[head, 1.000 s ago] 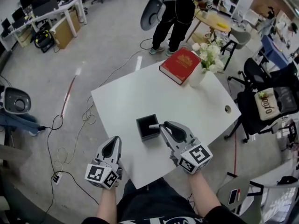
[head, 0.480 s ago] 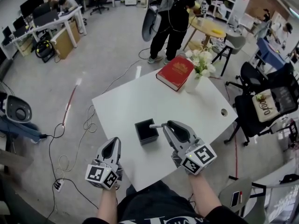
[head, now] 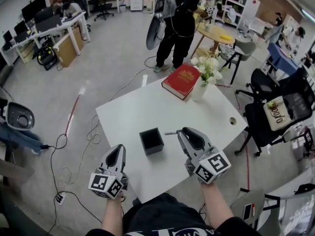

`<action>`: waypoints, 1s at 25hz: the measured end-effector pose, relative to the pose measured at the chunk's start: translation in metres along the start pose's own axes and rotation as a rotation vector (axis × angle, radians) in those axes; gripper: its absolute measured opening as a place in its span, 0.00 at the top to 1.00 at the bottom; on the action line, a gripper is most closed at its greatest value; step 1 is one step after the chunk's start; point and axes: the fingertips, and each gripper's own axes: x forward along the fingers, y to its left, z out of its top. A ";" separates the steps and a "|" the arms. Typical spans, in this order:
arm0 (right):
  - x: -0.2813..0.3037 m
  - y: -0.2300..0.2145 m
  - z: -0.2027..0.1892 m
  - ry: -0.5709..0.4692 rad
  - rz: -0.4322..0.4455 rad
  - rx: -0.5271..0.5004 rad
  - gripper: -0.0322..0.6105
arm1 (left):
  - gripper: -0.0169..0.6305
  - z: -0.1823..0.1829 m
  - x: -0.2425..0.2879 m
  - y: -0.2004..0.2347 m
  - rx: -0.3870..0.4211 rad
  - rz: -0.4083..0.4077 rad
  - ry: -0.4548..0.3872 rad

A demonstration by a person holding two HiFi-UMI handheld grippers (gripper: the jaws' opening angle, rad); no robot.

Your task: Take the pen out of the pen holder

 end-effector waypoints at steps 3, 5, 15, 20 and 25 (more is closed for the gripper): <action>-0.005 -0.003 -0.003 0.013 -0.009 -0.007 0.82 | 0.97 0.002 0.001 0.000 0.003 0.008 -0.008; -0.007 -0.004 -0.004 0.024 -0.013 -0.014 0.82 | 0.97 0.005 0.001 0.001 0.006 0.016 -0.014; -0.015 -0.015 -0.018 0.081 -0.040 -0.034 0.82 | 0.97 0.015 0.002 0.006 0.028 0.047 -0.035; -0.017 -0.015 -0.027 0.103 -0.039 -0.035 0.82 | 0.97 0.019 -0.002 0.008 0.035 0.064 -0.044; -0.018 -0.018 -0.036 0.117 -0.043 -0.022 0.82 | 0.97 0.021 -0.005 0.012 0.039 0.080 -0.049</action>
